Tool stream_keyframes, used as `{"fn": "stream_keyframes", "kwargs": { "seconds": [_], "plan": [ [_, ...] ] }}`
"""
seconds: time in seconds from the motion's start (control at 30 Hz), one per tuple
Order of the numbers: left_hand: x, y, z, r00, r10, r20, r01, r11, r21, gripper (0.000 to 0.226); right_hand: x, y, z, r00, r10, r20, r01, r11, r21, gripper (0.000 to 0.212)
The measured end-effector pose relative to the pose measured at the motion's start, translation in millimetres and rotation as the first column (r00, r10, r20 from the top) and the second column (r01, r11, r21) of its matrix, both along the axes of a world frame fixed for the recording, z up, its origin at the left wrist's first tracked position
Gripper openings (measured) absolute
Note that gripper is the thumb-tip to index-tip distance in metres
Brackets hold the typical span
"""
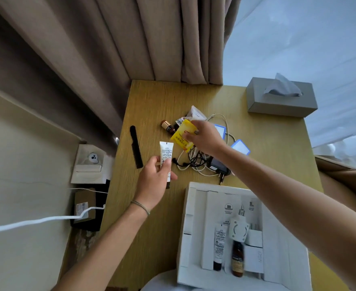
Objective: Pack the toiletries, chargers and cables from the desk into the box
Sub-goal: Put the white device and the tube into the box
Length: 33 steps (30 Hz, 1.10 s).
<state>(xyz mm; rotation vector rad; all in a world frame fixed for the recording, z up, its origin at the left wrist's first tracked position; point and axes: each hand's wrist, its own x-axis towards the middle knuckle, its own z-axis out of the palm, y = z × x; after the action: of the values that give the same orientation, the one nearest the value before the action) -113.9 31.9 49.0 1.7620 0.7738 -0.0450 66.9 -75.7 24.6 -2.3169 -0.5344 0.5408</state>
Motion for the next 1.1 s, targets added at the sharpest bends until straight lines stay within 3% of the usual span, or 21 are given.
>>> {"fn": "stream_keyframes", "kwargs": {
  "seconds": [0.1,0.23,0.43,0.63,0.87,1.0,1.1],
  "plan": [
    [-2.4,-13.3,9.3,0.998,-0.006,0.061,0.010,0.998,-0.060,0.009,-12.2,-22.8,28.2,0.997,-0.068,-0.027,0.070,0.993,0.099,0.048],
    [-2.2,-30.5,21.3,0.994,-0.011,0.111,0.024,0.993,-0.118,0.011,-28.5,-56.8,56.9,0.986,-0.061,-0.156,0.088,0.980,0.176,0.033],
    [-3.3,-49.1,27.7,0.989,-0.040,0.140,0.055,0.993,-0.105,0.012,-50.8,-103.9,82.0,0.967,-0.042,-0.252,0.084,0.984,0.159,0.016],
    [-13.5,-63.3,27.2,0.990,-0.055,0.130,0.067,0.994,-0.085,0.015,-75.9,-143.8,84.2,0.952,0.006,-0.305,0.050,0.983,0.176,0.016],
    [-27.3,-82.2,25.2,0.989,-0.105,0.105,0.111,0.993,-0.050,0.012,-104.5,-176.1,67.4,0.963,0.061,-0.264,-0.069,0.997,-0.021,0.019],
    [-34.0,-91.6,23.1,0.987,-0.134,0.088,0.138,0.990,-0.036,0.016,-115.6,-195.2,56.0,0.999,0.014,-0.046,-0.023,0.982,-0.188,0.029],
    [-38.2,-98.3,22.3,0.985,-0.146,0.087,0.152,0.987,-0.056,0.013,-119.7,-210.1,46.3,0.989,0.062,0.131,-0.005,0.919,-0.395,0.034]
  ]
}}
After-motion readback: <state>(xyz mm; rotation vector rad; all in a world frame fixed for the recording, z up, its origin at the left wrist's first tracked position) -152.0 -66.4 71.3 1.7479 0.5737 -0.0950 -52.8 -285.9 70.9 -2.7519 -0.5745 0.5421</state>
